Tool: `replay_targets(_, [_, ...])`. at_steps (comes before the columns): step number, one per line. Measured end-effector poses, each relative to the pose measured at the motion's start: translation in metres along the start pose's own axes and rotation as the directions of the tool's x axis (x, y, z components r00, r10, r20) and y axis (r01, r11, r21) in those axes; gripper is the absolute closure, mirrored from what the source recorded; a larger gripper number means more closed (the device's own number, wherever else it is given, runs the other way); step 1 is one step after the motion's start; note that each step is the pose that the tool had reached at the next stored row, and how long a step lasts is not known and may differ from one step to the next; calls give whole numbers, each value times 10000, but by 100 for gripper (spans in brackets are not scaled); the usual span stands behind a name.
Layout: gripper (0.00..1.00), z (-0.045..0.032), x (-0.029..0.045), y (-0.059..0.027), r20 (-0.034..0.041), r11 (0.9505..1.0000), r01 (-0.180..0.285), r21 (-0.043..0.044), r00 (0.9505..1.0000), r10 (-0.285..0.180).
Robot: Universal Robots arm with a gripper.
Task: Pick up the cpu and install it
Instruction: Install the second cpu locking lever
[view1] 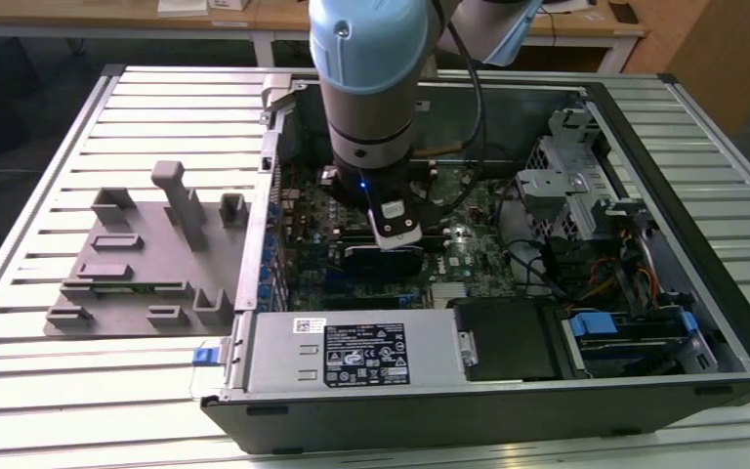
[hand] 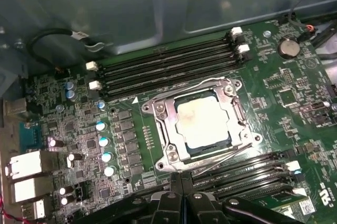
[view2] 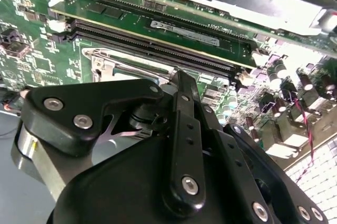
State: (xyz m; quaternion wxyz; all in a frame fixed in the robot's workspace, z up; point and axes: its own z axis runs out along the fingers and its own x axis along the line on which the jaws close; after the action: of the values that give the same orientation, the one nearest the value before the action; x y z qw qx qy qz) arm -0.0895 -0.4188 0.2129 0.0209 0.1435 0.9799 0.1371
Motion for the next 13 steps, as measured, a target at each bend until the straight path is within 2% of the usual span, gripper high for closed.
replay_targets(5, [89, 29, 1, -9, -137, 9988, 481, -3, 9987, -481])
replay_targets(8, [89, 42, 1, -13, -164, 9984, 564, -11, 9983, -564])
replay_targets(13, [89, 71, 1, -19, -195, 9983, 555, -147, 9983, -558])
